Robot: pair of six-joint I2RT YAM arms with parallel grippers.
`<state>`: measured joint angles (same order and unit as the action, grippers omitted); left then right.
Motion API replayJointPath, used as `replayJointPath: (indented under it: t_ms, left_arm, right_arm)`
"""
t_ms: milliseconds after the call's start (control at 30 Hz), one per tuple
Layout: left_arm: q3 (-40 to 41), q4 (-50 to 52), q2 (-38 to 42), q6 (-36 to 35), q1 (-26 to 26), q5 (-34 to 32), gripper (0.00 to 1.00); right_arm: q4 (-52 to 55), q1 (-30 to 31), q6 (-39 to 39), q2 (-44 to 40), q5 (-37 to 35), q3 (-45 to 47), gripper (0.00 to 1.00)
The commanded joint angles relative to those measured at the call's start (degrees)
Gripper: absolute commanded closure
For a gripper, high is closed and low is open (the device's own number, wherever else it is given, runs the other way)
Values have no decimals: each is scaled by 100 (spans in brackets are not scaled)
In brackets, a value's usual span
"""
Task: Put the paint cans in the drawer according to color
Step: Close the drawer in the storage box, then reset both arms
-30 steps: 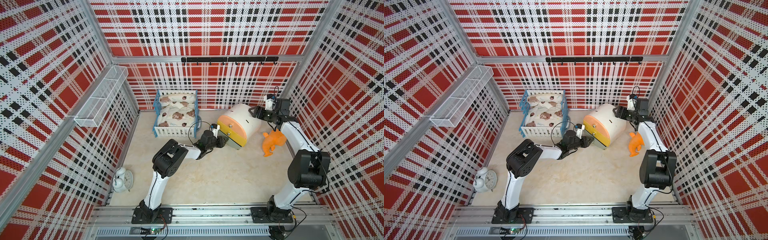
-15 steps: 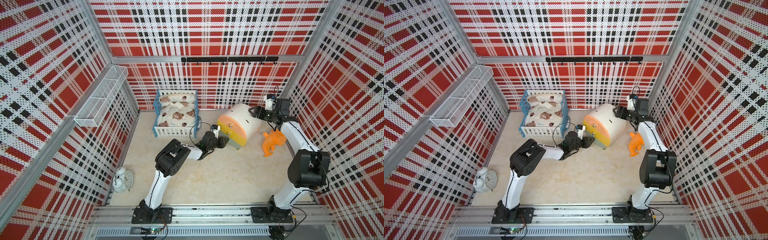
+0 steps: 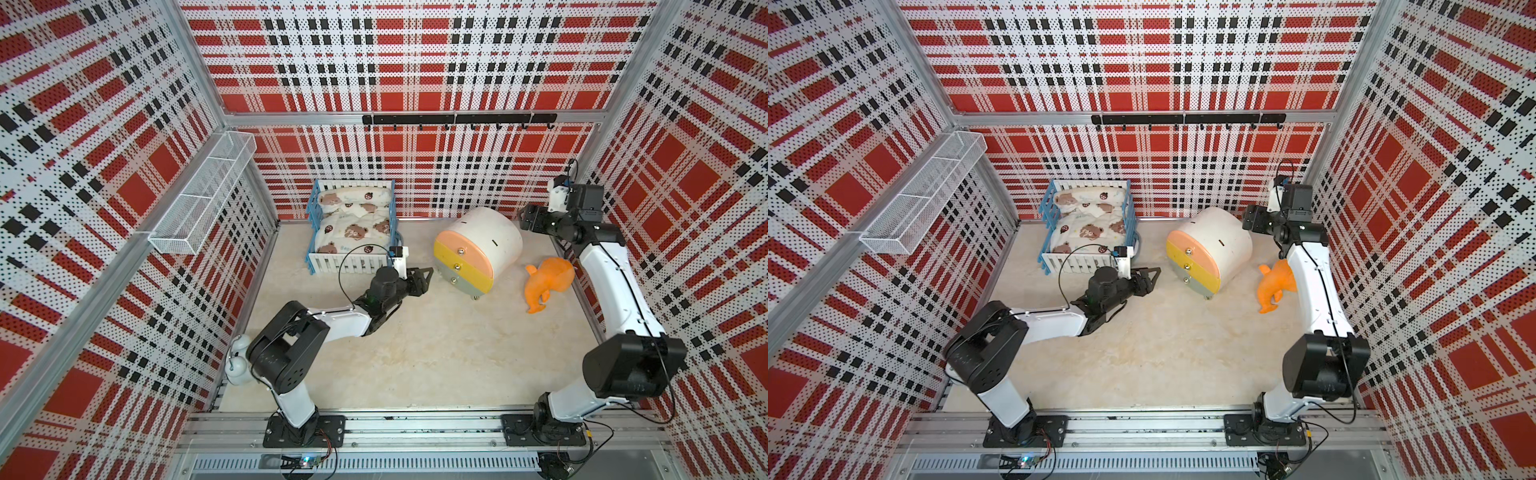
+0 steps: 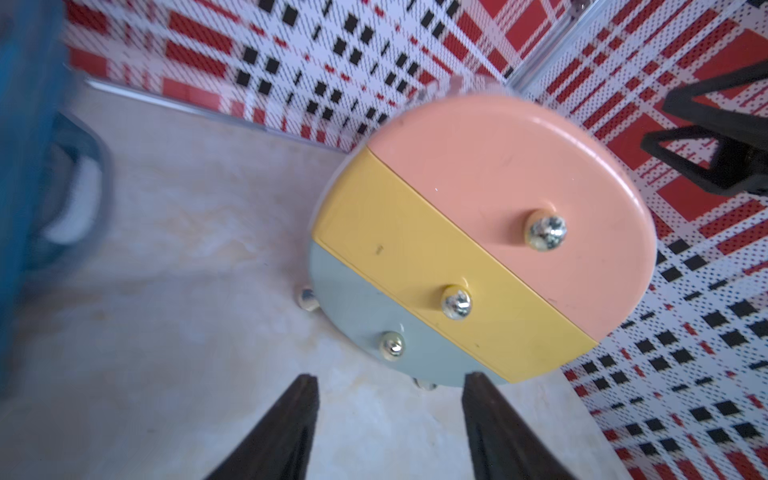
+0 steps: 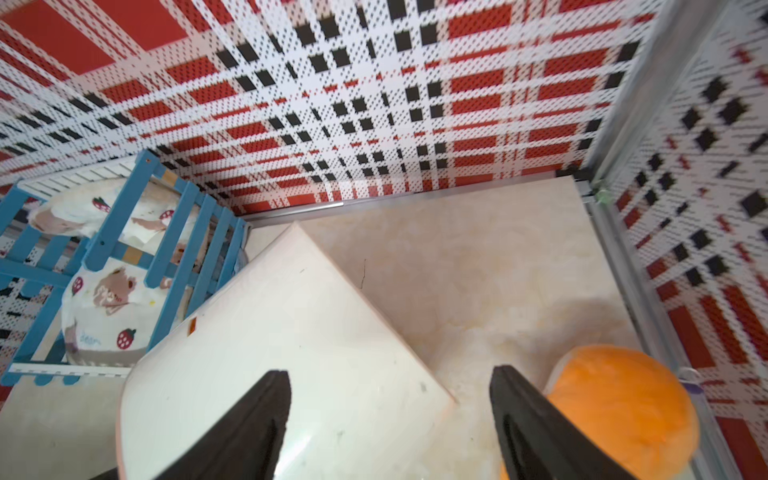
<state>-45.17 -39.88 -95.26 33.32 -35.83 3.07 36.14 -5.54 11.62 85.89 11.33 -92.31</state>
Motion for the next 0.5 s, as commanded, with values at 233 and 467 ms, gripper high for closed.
replayJointPath:
  t_ms: [233, 467]
  left_arm:
    - [1423, 480, 2494, -400, 1230, -654, 18]
    - [2117, 893, 3633, -1099, 1919, -1993, 7]
  right_arm:
    - [-1524, -11, 161, -2767, -215, 3037, 16]
    - [-2908, -15, 298, -3508, -425, 5175, 7]
